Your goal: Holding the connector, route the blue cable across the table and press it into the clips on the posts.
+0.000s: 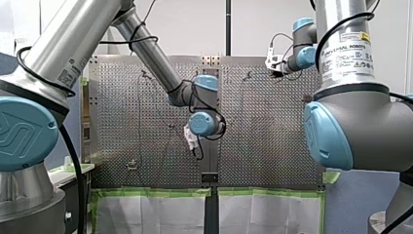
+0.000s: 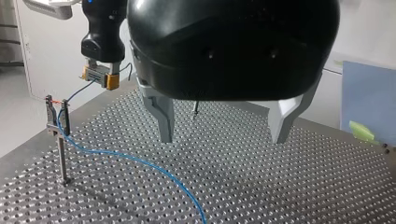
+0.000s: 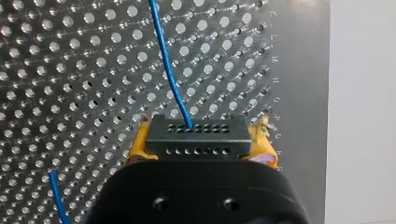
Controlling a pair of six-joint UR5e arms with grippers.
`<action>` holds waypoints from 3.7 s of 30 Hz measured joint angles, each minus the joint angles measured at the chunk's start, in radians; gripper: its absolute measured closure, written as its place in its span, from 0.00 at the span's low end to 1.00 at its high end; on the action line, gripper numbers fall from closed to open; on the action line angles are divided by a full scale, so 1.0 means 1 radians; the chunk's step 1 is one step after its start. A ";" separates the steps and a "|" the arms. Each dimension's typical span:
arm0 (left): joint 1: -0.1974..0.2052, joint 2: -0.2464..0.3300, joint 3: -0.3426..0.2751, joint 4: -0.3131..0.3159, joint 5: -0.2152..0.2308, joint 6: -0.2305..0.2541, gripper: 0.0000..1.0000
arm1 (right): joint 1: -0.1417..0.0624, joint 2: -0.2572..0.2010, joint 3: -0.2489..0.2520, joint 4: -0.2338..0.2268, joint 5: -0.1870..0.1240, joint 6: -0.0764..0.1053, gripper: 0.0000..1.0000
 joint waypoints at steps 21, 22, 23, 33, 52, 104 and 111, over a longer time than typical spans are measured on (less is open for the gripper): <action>0.000 0.000 -0.172 0.172 0.000 0.000 0.00 | 0.000 0.001 0.002 0.000 0.000 0.001 1.00; 0.000 0.000 -0.183 0.183 0.000 0.000 0.00 | 0.000 0.001 0.002 0.000 0.000 0.001 1.00; 0.000 0.000 -0.192 0.192 0.000 0.000 0.00 | 0.000 0.001 0.002 0.000 0.000 0.001 1.00; 0.000 0.000 -0.283 0.283 0.000 0.000 0.00 | 0.000 0.001 0.002 -0.001 0.002 -0.001 1.00; 0.000 0.000 -0.428 0.428 0.000 0.000 0.00 | -0.007 0.002 0.002 0.003 0.001 -0.001 1.00; 0.000 0.000 -0.435 0.435 0.000 0.000 0.00 | -0.008 0.002 0.002 0.003 0.001 -0.001 1.00; 0.000 0.000 -0.435 0.435 0.000 0.000 0.00 | -0.008 0.002 0.002 0.003 0.001 -0.001 1.00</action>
